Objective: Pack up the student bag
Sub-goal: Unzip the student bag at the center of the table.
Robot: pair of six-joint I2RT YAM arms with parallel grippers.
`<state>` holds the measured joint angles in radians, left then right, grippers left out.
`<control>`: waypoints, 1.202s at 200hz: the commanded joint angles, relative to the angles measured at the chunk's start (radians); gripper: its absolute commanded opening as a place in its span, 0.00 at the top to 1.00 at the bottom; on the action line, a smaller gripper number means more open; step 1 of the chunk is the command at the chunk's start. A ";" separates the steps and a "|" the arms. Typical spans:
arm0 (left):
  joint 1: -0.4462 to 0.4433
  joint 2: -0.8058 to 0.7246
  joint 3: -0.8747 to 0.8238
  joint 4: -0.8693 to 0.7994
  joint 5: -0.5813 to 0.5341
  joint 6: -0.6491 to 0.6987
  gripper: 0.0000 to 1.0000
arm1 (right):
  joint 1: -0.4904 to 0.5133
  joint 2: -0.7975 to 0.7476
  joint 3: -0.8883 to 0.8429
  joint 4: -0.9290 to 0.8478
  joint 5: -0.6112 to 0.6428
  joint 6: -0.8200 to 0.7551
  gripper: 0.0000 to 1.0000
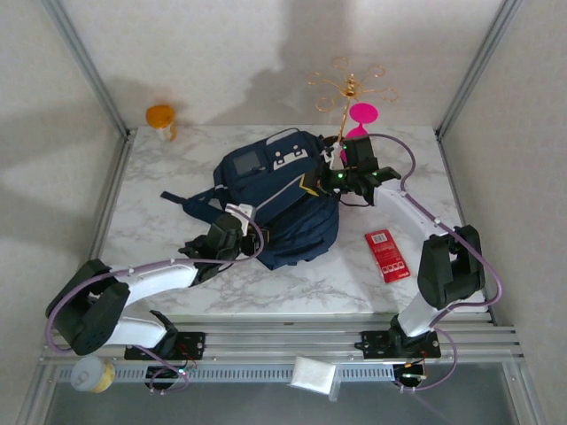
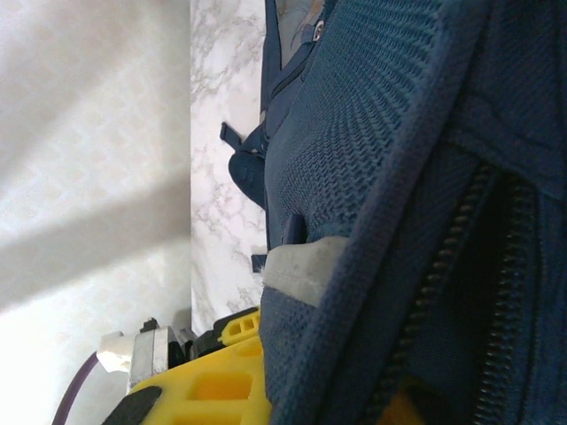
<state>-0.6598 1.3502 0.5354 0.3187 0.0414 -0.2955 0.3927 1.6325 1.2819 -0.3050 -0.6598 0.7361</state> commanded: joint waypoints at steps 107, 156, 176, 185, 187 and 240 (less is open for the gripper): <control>0.027 0.086 0.028 0.057 -0.076 0.014 0.96 | -0.046 0.013 0.062 0.079 -0.043 -0.040 1.00; 0.065 0.060 -0.007 0.014 -0.201 -0.046 1.00 | -0.068 0.006 0.043 0.066 -0.011 -0.035 1.00; 0.077 0.052 -0.005 -0.025 -0.208 -0.062 1.00 | -0.082 -0.001 0.033 0.054 0.009 -0.039 1.00; 0.077 0.032 -0.022 -0.018 -0.197 -0.063 1.00 | -0.089 -0.011 0.020 0.068 0.008 -0.034 1.00; 0.076 0.027 -0.026 -0.016 -0.195 -0.065 1.00 | -0.090 -0.012 0.016 0.072 0.008 -0.034 1.00; -0.017 0.019 0.018 0.003 -0.134 -0.169 1.00 | -0.080 -0.075 -0.049 -0.047 0.072 -0.119 0.50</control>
<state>-0.6365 1.3701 0.5438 0.3695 -0.0303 -0.3843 0.3408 1.6447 1.2682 -0.2932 -0.6765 0.7044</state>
